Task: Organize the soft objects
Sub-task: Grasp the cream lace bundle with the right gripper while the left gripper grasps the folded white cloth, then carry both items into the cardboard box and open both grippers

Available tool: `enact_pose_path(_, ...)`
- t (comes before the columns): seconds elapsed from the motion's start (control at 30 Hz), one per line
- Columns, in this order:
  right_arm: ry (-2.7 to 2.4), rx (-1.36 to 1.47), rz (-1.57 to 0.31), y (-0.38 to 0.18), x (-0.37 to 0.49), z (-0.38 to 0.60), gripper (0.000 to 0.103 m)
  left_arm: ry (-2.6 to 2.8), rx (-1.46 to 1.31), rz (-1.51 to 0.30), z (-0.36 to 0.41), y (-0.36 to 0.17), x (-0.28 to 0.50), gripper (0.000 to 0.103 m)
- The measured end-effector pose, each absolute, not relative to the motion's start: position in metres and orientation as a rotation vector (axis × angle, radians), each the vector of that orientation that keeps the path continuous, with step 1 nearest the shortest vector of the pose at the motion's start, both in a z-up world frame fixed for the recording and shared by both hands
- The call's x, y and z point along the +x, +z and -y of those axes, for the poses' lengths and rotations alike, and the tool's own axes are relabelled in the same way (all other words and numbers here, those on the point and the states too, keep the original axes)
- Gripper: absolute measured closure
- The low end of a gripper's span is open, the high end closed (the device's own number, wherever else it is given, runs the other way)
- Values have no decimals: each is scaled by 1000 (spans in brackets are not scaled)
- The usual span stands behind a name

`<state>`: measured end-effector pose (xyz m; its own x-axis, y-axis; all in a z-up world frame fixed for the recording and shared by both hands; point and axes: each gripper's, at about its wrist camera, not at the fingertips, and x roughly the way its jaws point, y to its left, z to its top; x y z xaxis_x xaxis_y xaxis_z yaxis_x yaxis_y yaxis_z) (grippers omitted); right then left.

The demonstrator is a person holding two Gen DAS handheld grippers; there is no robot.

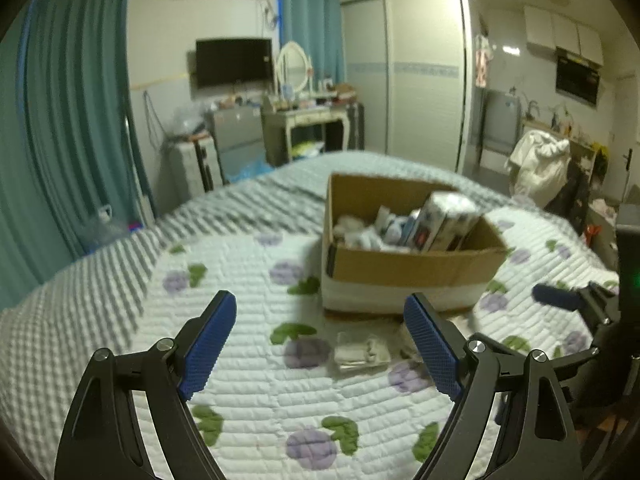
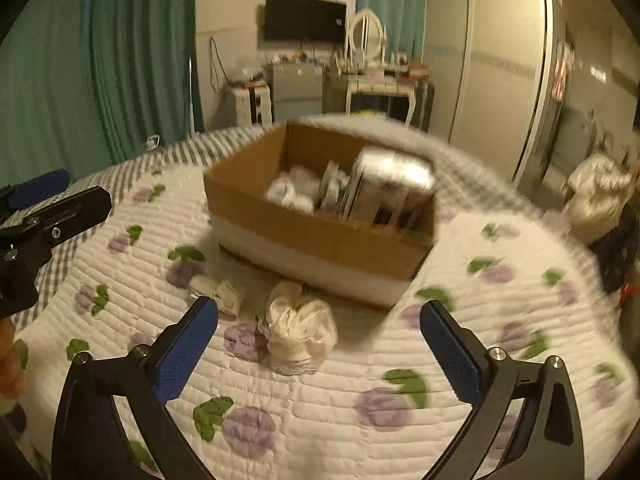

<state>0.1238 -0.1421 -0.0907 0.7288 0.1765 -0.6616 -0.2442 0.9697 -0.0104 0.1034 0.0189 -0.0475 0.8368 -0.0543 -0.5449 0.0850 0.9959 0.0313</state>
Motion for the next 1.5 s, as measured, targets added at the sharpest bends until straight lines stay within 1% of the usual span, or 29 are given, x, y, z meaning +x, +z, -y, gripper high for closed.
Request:
enact_pose_path(0.1,248,-66,-785,-122,145,139,12,-75,55,-621,-23,-75,117,16)
enact_pose_path(0.17,262,-45,-823,-138,155,138,23,-78,45,-658,-25,-92,125,16)
enact_pose_path(0.2,268,-30,-846,-146,162,138,26,-78,39,-670,-25,-97,129,16)
enact_pose_path(0.27,278,8,-875,-161,171,139,39,-83,27,-699,-25,-108,136,18)
enact_pose_path(0.3,282,22,-880,-164,173,140,43,-85,27,-709,-24,-113,138,18)
enact_pose_path(0.33,285,39,-885,-168,176,142,52,-92,30,-719,-21,-118,139,18)
enact_pose_path(0.37,287,49,-888,-171,177,143,66,-101,34,-729,-19,-121,140,18)
enact_pose_path(0.43,271,44,-874,-174,179,148,79,-113,57,-753,-12,-131,143,18)
enact_pose_path(0.6,241,69,-843,-171,177,161,81,-143,90,-794,8,-149,149,18)
enact_pose_path(0.63,237,66,-843,-170,177,162,81,-147,78,-807,11,-152,152,20)
enact_pose_path(0.67,233,64,-844,-170,176,163,81,-150,69,-815,12,-154,155,27)
enact_pose_path(0.73,234,72,-849,-169,174,165,81,-151,36,-842,13,-160,162,32)
enact_pose_path(0.77,235,77,-849,-169,173,166,81,-153,23,-851,13,-162,164,38)
enact_pose_path(0.83,236,83,-846,-167,169,172,81,-154,18,-853,15,-165,168,45)
enact_pose_path(1.07,232,74,-837,-164,164,171,81,-181,14,-827,16,-157,152,46)
enact_pose_path(1.23,232,58,-826,-156,151,173,83,-160,20,-831,17,-139,131,46)
enact_pose_path(1.33,237,40,-802,-141,135,174,84,-162,24,-815,18,-124,119,46)
enact_pose_path(1.5,251,-12,-735,-104,100,175,84,-155,18,-763,19,-85,90,46)
